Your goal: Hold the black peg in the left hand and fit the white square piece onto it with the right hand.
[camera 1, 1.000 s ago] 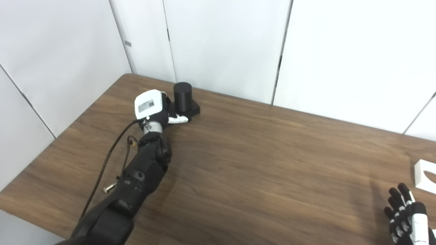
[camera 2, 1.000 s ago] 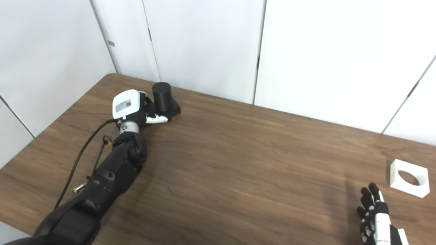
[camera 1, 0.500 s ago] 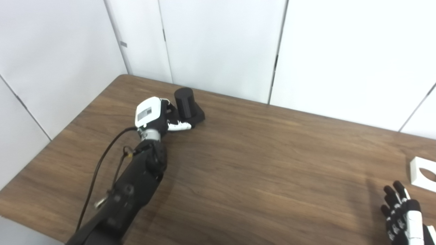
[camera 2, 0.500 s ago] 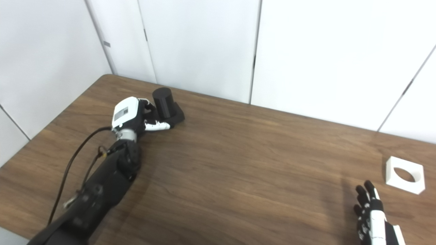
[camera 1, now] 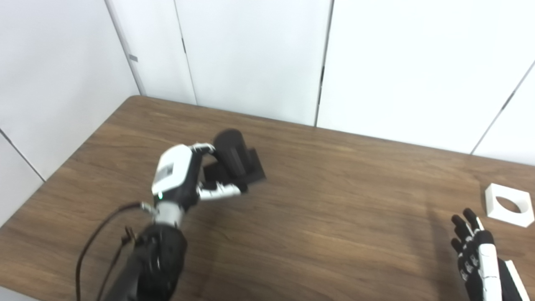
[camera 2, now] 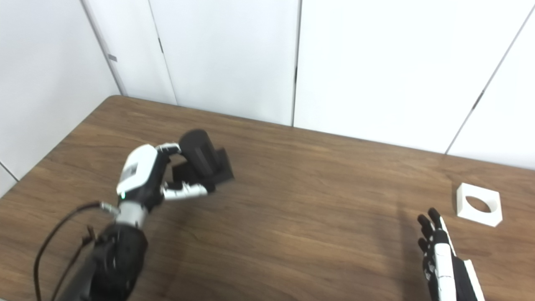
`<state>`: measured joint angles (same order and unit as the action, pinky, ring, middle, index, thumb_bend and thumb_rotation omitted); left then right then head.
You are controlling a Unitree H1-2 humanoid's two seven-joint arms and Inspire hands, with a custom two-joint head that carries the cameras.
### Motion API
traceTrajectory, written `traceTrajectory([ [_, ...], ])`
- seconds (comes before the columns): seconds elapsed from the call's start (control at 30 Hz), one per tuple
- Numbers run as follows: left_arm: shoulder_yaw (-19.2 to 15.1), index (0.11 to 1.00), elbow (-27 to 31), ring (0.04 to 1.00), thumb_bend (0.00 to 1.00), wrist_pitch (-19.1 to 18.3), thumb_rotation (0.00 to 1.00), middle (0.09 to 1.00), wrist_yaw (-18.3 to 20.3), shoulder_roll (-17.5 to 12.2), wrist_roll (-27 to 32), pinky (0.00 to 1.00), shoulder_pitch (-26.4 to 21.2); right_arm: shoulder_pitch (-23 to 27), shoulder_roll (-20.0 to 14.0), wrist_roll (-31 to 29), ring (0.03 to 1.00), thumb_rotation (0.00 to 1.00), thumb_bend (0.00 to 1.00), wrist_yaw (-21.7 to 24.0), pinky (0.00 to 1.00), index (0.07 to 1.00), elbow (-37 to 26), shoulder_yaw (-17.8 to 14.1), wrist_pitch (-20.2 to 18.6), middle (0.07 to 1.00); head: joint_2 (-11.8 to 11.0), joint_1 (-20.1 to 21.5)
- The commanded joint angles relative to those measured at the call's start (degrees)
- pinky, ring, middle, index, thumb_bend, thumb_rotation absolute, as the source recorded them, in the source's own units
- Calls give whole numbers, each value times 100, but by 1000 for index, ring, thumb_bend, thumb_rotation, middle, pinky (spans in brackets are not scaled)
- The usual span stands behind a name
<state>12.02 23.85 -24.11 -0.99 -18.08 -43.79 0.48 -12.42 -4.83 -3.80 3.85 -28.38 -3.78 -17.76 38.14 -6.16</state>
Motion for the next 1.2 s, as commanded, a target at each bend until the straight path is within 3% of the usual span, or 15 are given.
traceTrajectory([
  [0.0,81,483,442,800,509,300,55,743,-32,-34,-364,731,94,-731,95,49,1000,1000,420,-19,1000,981,-306,122,-4,957,34,36],
  [0.3,619,484,891,807,510,1084,51,748,68,257,-1005,758,1075,-791,122,280,994,1000,397,-58,1000,967,-572,220,-202,945,340,449],
  [0.47,922,484,736,806,511,1681,47,749,122,233,-1211,827,1264,-791,142,385,987,1000,430,-63,1000,962,-667,287,-304,939,496,670],
  [0.63,1165,484,545,814,513,2043,47,764,277,271,-1402,854,1324,-802,166,450,991,1000,475,-94,1000,945,-749,330,-402,931,607,788],
  [1.0,1329,485,165,829,513,2425,46,781,777,338,-1191,846,1322,-765,198,618,972,1000,552,-177,1000,930,-859,405,-604,913,787,1021],
  [1.17,1273,486,-101,822,515,2451,47,766,782,383,-1198,838,1315,-761,236,567,971,1000,542,-193,1000,928,-908,392,-675,913,829,1075],
])
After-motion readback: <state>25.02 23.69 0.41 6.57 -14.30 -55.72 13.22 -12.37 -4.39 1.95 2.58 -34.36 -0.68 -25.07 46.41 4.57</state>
